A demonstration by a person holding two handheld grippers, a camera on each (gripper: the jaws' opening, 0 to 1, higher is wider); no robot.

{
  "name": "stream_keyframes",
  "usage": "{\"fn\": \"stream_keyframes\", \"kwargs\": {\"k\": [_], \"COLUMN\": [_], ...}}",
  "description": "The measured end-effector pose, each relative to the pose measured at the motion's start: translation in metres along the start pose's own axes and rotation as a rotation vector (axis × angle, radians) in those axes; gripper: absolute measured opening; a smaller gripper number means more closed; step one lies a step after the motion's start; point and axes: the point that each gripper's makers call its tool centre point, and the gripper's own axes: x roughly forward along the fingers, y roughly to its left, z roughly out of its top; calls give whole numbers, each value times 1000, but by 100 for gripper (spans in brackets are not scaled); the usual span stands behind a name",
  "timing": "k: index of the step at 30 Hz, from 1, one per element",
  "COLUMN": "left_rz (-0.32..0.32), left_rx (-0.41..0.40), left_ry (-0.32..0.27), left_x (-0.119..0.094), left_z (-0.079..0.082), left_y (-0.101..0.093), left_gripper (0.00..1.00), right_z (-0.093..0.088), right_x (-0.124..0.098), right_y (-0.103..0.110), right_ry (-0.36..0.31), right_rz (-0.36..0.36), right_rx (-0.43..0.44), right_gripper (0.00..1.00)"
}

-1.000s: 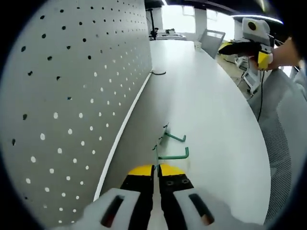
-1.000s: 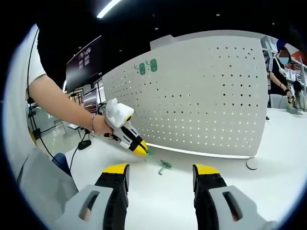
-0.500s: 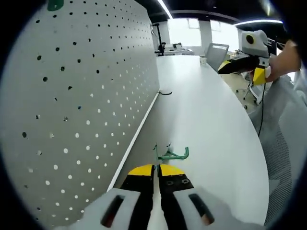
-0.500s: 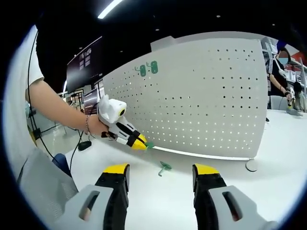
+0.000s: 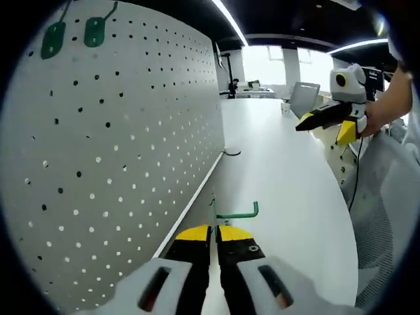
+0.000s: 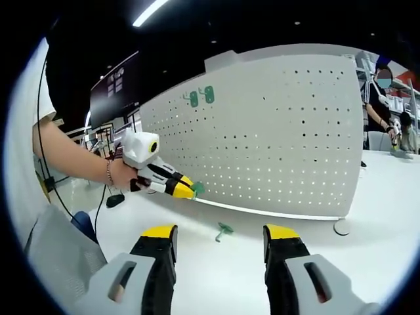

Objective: Insert the hook assembly into the mounting plate slot until the hook locks in place.

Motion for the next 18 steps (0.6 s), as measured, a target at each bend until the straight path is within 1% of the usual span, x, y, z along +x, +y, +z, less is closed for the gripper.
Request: {"fn": "stream_keyframes", "kwargs": {"k": [5, 12, 18], "left_rz": [21, 54, 56], "left_rx": [-11, -51, -64], "left_ry": [-33, -106, -145], "left_x": [-9, -21, -30], "left_z": [6, 22, 32], "left_y": [-3, -5, -11], "left_gripper": [3, 3, 3], "right_z": [1, 3, 5], "right_x": [-1, -1, -1], "right_y": [0, -1, 0], "right_ry": [-4, -10, -19], "right_rz": [-1, -1, 0], "right_rx": [2, 1, 5], "right_gripper": [51, 51, 51]}}
